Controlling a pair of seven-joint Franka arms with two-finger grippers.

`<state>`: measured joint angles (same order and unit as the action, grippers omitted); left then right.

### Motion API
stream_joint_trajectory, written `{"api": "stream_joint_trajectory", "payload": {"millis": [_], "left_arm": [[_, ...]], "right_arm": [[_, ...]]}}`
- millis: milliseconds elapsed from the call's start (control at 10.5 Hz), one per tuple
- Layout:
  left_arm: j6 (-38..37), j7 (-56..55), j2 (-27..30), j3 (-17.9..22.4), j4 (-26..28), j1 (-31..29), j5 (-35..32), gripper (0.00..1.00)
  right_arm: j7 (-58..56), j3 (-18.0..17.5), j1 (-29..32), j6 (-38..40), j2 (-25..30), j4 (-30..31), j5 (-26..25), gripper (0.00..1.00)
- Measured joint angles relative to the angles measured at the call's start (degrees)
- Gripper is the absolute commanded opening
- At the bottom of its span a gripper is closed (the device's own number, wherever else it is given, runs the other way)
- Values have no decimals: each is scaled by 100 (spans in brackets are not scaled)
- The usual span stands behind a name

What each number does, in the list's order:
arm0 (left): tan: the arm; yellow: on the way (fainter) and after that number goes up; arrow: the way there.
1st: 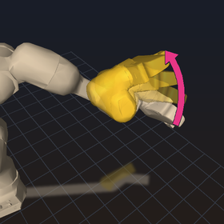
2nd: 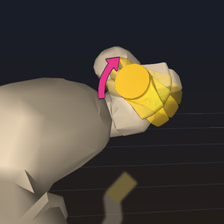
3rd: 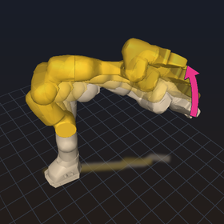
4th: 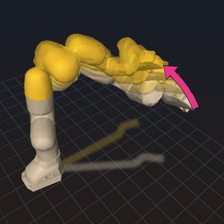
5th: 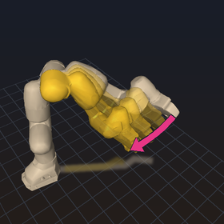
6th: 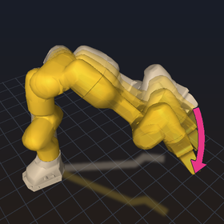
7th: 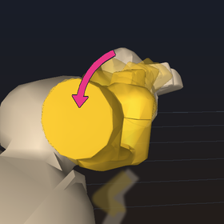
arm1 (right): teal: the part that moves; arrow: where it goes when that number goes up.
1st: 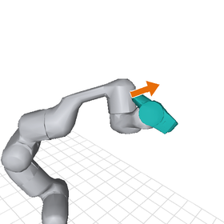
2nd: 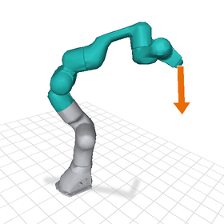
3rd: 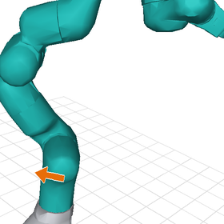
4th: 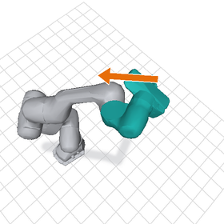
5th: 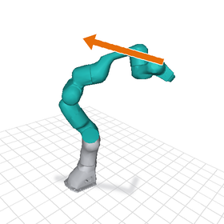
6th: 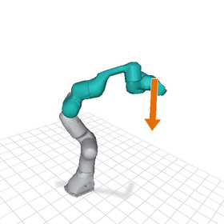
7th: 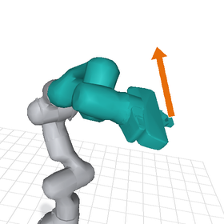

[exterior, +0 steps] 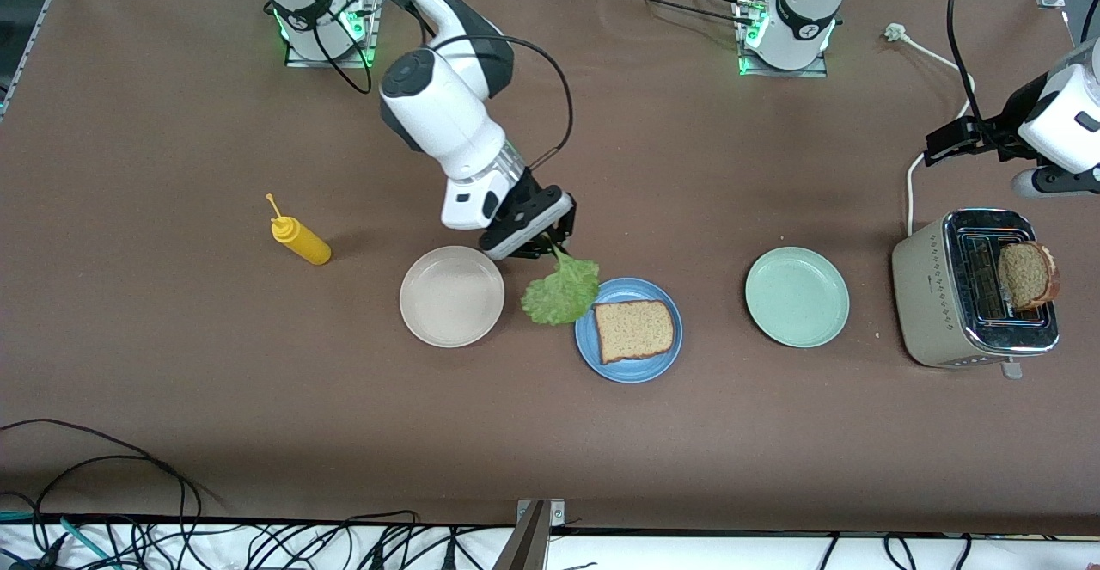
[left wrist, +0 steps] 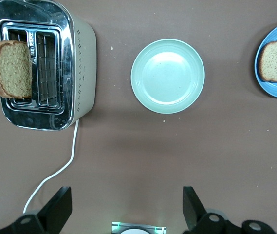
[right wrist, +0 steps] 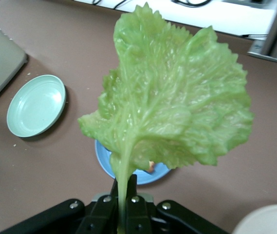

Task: Make sandwich in blue plate with both arms
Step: 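Carry the lettuce leaf with the right gripper over the bread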

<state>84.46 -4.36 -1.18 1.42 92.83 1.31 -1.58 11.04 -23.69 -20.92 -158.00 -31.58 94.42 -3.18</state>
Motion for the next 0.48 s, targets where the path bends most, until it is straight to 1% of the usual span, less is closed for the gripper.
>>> {"api": "stream_joint_trajectory", "payload": {"millis": [95, 191, 382, 477], "left_arm": [[0, 0, -16, 20, -9, 22, 0, 100], [-1, 0, -17, 52, -12, 56, 0, 100], [-2, 0, -25, 69, -22, 83, 0, 100], [-1, 0, -46, 74, -23, 83, 0, 100]], "right_arm": [[0, 9, -145, -388, -220, -1, -64, 0], [-4, 73, -303, -675, -427, -44, -267, 0], [2, 330, -569, -812, -774, -351, -898, 0], [2, 442, -665, -813, -941, -549, -1124, 0]]}}
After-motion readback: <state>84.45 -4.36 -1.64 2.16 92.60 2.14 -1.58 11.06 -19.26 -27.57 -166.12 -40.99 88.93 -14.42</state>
